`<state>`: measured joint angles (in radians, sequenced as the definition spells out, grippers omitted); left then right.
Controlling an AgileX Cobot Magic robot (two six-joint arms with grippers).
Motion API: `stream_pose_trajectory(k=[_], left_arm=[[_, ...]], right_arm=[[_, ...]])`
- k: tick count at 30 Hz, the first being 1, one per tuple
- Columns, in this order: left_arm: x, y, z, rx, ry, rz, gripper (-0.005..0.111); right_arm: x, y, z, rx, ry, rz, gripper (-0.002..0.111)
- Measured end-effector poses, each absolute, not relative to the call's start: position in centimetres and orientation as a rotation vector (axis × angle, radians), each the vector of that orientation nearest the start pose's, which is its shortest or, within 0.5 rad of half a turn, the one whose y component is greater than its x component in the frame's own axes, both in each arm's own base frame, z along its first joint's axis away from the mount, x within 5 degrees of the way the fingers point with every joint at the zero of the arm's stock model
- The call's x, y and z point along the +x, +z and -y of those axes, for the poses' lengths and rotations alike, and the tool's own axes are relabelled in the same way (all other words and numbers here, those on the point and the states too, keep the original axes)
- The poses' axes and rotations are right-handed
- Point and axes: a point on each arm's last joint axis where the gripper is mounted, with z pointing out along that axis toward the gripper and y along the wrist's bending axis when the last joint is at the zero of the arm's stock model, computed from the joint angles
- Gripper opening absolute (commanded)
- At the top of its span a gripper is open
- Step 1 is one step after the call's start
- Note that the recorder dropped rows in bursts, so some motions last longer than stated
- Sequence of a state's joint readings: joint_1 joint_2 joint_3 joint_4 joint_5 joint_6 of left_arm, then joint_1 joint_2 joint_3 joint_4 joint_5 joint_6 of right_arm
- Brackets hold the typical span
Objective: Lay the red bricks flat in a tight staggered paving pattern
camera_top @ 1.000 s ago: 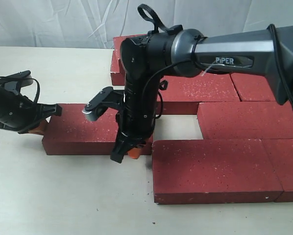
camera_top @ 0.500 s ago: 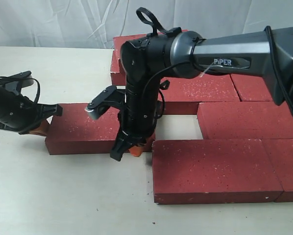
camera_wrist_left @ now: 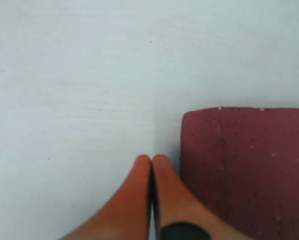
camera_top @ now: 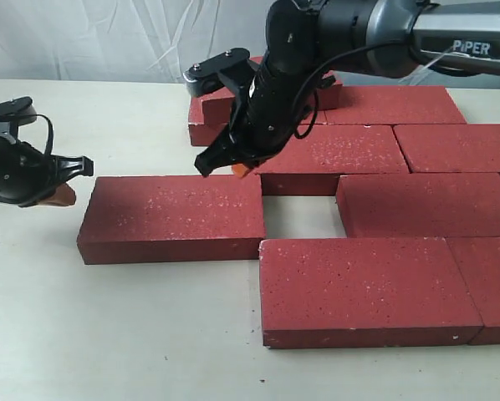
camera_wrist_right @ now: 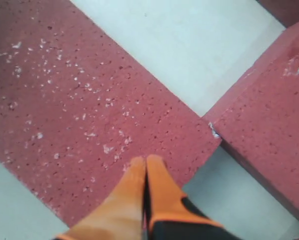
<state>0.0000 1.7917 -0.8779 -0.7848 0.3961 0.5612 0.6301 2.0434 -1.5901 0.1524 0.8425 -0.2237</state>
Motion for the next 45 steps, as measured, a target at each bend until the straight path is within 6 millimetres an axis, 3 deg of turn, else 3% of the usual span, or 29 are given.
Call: stream_pose_trajectory(k=[7, 12, 19, 26, 29, 33, 36, 40, 45], left_arm=[[33.5, 13.3, 2.9, -0.163, -0.474, -2.703, 0.000], [33.6, 13.1, 3.4, -0.148, -0.493, -2.712, 0.000], [33.6, 12.1, 3.7, -0.158, -0.527, -2.740, 0.000], [33.4, 12.0, 5.8, -0.053, -0.551, -2.747, 0.000], [33.2, 12.0, 6.9, -0.012, -0.560, -2.748, 0.000], [33.2, 12.1, 8.3, 0.035, -0.527, -2.721, 0.000], [33.1, 12.1, 9.7, 0.082, -0.501, -2.697, 0.000], [32.9, 12.2, 11.1, 0.100, -0.508, -2.680, 0.000], [33.0, 12.4, 11.5, 0.082, -0.507, -2.662, 0.000]], right_arm=[[35.3, 18.1, -26.6, -1.050, 0.222, -2.635, -0.001], [35.6, 18.8, -26.0, -0.907, 0.145, -2.659, -0.001], [34.6, 20.1, -24.2, -0.879, 0.025, -2.629, -0.001], [32.5, 19.1, -18.6, -0.785, -0.014, -2.717, -0.001], [30.3, 20.0, -13.6, -0.697, -0.063, -2.739, -0.001], [27.5, 21.5, -9.5, -0.662, -0.107, -2.723, -0.001], [26.1, 22.7, -9.1, -0.624, -0.044, -2.612, -0.001], [25.9, 23.3, -9.3, -0.594, -0.003, -2.549, -0.001], [26.1, 23.4, -9.5, -0.563, 0.035, -2.528, -0.001]])
